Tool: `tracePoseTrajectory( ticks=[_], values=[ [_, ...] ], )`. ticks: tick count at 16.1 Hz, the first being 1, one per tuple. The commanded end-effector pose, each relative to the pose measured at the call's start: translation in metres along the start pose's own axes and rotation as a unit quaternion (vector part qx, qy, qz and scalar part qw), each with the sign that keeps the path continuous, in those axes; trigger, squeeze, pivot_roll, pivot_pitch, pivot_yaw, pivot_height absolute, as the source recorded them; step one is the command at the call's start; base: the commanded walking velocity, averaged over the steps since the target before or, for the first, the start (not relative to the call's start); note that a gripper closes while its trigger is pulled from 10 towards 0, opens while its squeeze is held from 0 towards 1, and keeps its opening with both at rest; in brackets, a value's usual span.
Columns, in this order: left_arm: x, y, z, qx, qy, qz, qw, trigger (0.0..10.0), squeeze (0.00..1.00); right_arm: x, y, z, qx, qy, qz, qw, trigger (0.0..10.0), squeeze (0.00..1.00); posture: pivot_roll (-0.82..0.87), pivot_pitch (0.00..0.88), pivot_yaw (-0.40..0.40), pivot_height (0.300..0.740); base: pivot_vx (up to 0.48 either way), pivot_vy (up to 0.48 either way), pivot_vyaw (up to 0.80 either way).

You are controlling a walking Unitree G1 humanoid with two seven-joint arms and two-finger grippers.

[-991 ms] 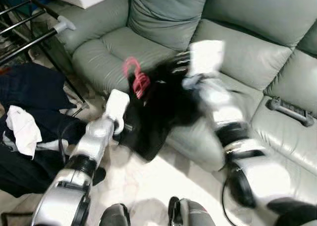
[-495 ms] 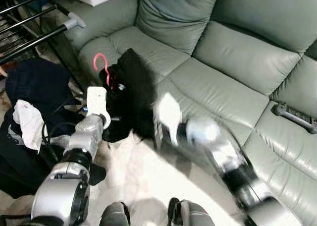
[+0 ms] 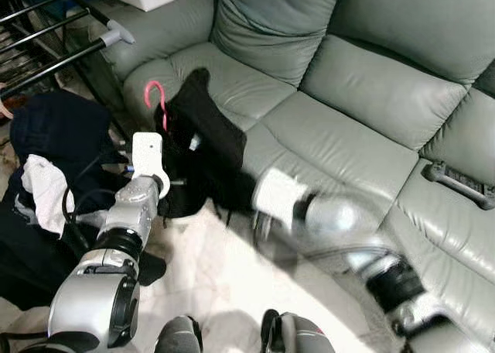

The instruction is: Hang hanger

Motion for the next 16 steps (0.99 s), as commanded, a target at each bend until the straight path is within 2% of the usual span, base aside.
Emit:
tracePoseTrajectory(
  ticks=[1, 3, 4, 5, 6, 7, 8, 9, 10, 11, 13, 14, 16],
  values=[
    [0.026, -0.001, -0.005, 0.001, -0.016, 0.04, 0.999, 0.0, 0.0, 0.009, 0.003, 0.013, -0.042, -0.003, 0.024, 0.999, 10.0, 1.0, -0.08, 0.115, -0.031, 0.74, 0.0, 0.0, 0.0],
    [0.028, 0.0, -0.006, 0.0, -0.023, 0.046, 0.999, 0.0, 0.0, 0.023, 0.007, 0.021, -0.067, 0.015, 0.054, 0.996, 10.0, 1.0, -0.08, 0.116, -0.032, 0.74, 0.0, 0.0, 0.0],
    [0.029, 0.0, -0.009, 0.004, -0.024, 0.049, 0.999, 0.0, 0.0, 0.033, 0.008, 0.03, -0.096, 0.027, 0.076, 0.992, 10.0, 1.0, -0.08, 0.115, -0.032, 0.74, 0.0, 0.0, 0.0],
    [0.03, 0.001, -0.012, 0.009, -0.023, 0.052, 0.998, 0.0, 0.0, 0.034, 0.007, 0.025, -0.078, 0.026, 0.084, 0.993, 10.0, 1.0, -0.08, 0.115, -0.032, 0.74, 0.0, 0.0, 0.0],
    [0.03, 0.001, -0.014, 0.011, -0.024, 0.054, 0.998, 0.0, 0.0, 0.03, 0.007, 0.008, -0.025, 0.008, 0.082, 0.996, 10.0, 1.0, -0.08, 0.115, -0.032, 0.74, 0.0, 0.0, 0.0],
    [0.03, 0.001, -0.014, 0.013, -0.024, 0.054, 0.998, 0.0, 0.0, 0.019, 0.01, -0.014, 0.042, 0.014, 0.058, 0.997, 10.0, 1.0, -0.08, 0.114, -0.031, 0.74, 0.0, 0.0, 0.0],
    [0.03, 0.001, -0.015, 0.013, -0.024, 0.054, 0.998, 0.0, 0.0, 0.003, 0.018, -0.038, 0.114, 0.024, 0.024, 0.993, 10.0, 1.0, -0.08, 0.112, -0.03, 0.74, 0.0, 0.0, 0.0],
    [0.03, 0.001, -0.014, 0.012, -0.025, 0.054, 0.998, 0.0, 0.0, -0.007, 0.023, -0.047, 0.139, 0.035, 0.006, 0.99, 10.0, 1.0, -0.09, 0.111, -0.031, 0.74, 0.0, 0.0, 0.0],
    [0.032, 0.001, -0.011, 0.005, -0.028, 0.061, 0.998, 0.0, 0.0, -0.003, 0.026, -0.045, 0.138, -0.006, 0.021, 0.99, 10.0, 1.0, -0.09, 0.111, -0.031, 0.74, 0.0, 0.0, 0.0],
    [0.032, 0.002, -0.009, -0.003, -0.038, 0.064, 0.997, 0.0, 0.0, 0.002, 0.026, -0.037, 0.123, -0.017, 0.031, 0.992, 10.0, 1.0, -0.08, 0.109, -0.031, 0.74, 0.0, 0.0, 0.0],
    [0.034, 0.006, 0.005, -0.069, -0.086, 0.076, 0.991, 0.0, 0.0, 0.009, 0.032, -0.005, 0.079, -0.031, 0.043, 0.995, 10.0, 1.0, -0.08, 0.105, -0.027, 0.74, 0.0, 0.0, 0.0],
    [0.032, 0.009, 0.012, -0.108, -0.111, 0.077, 0.985, 0.0, 0.0, 0.008, 0.038, 0.004, 0.079, -0.026, 0.038, 0.996, 10.0, 1.0, -0.09, 0.104, -0.024, 0.74, 0.0, 0.0, 0.0],
    [0.02, 0.023, 0.023, -0.193, -0.181, 0.068, 0.962, 0.0, 0.0, 0.005, 0.055, 0.023, 0.077, -0.019, 0.024, 0.997, 10.0, 1.0, -0.08, 0.104, -0.021, 0.74, 0.0, 0.0, 0.0]
  ],
)
Point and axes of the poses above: a point about 5 cm out from each wrist's last joint towards the gripper, its own y axis pointing back from the gripper into the wrist, its own x axis along the axis of the wrist's last joint, z = x × y, the point moved 6 cm from there along -y, pointing out of the wrist towards the gripper, and after that the axes turned 2 degrees about y, right-handed, at the moved point
